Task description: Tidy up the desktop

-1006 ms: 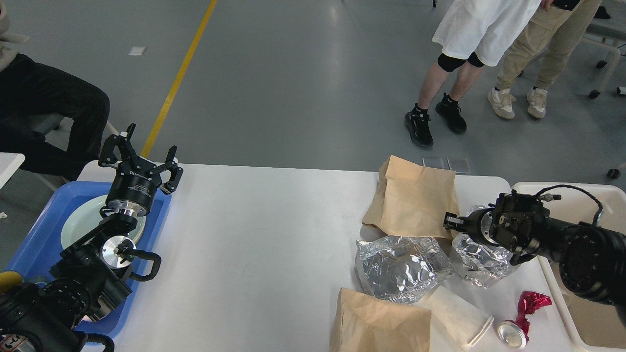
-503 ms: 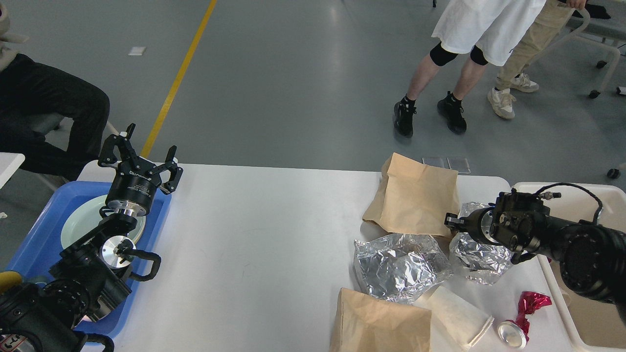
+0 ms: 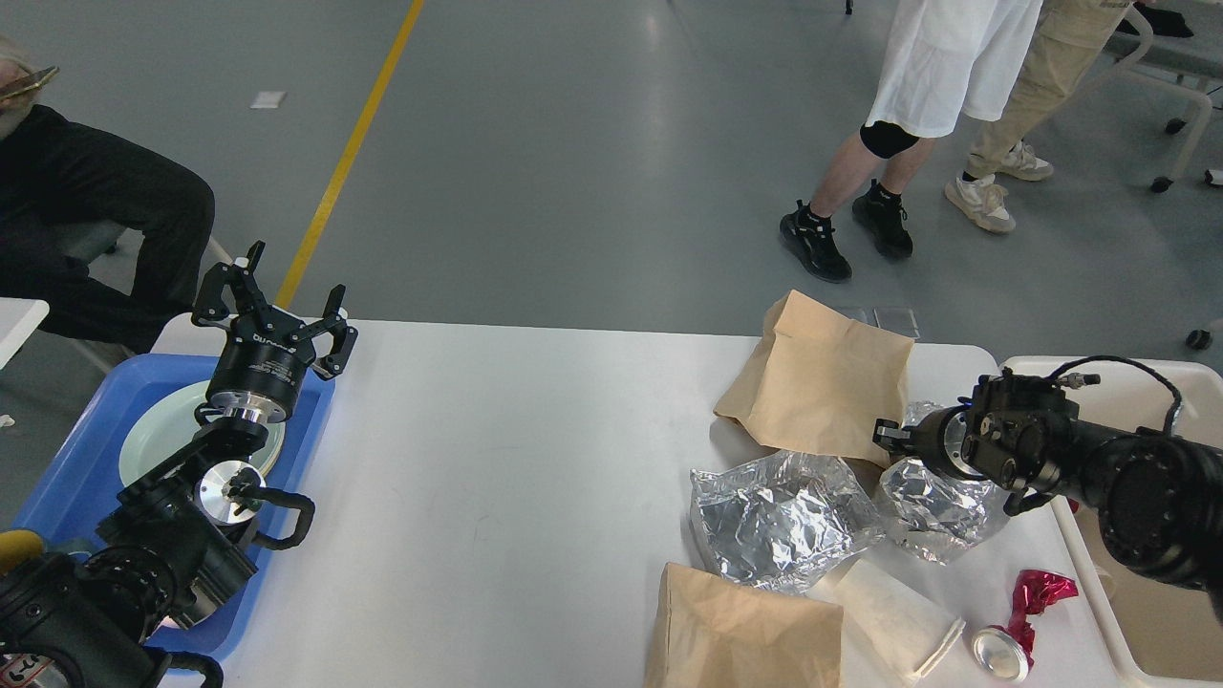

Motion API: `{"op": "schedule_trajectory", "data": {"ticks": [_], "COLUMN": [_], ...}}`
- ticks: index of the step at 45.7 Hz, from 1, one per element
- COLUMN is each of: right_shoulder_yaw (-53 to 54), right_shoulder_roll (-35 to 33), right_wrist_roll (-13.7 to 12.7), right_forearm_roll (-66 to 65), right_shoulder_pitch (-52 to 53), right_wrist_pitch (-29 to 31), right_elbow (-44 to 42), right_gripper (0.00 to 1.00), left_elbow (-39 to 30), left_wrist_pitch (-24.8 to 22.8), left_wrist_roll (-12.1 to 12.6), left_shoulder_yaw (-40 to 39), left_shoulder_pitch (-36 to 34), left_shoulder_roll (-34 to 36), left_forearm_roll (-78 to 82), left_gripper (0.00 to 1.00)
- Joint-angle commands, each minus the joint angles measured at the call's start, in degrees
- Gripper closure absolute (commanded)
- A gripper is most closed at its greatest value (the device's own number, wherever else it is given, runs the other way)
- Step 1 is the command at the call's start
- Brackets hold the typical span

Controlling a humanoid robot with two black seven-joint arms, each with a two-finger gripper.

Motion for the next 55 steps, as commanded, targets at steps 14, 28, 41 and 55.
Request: {"op": "schedule_trajectory", "data": {"ticks": [14, 28, 41, 55], "right_shoulder_yaw": [-0.3, -1.6, -1.8, -1.8], "right_shoulder_roll": [-5.3, -6.4, -8.5, -8.1], "right_wrist_roll": [-0.1, -0.1, -0.1, -0.1], "right_forearm_roll": [0.0, 0.0, -0.4, -2.9], "right_shoulder_pitch": [9.2, 15.5, 28.2, 35.6], "right_wrist_pitch": [16.6, 30.6, 40.4, 40.8], "right_elbow": [3.7, 5.7, 7.7, 7.8], "right_gripper": [1.0, 1.0, 1.0, 1.0], "left_elbow": [0.0, 0.0, 0.0, 0.0], "left_wrist_pitch": [0.0, 0.0, 0.0, 0.0], "left_wrist_roll": [0.0, 0.0, 0.0, 0.0], "left_shoulder_yaw": [0.0, 0.0, 0.0, 0.0], "left_shoulder_pitch": [0.0, 0.0, 0.0, 0.0], "left_shoulder_roll": [0.0, 0.0, 0.0, 0.0], "left_forearm_roll": [0.0, 0.0, 0.0, 0.0], "left_gripper": [0.04, 0.04, 0.04, 0.04]}}
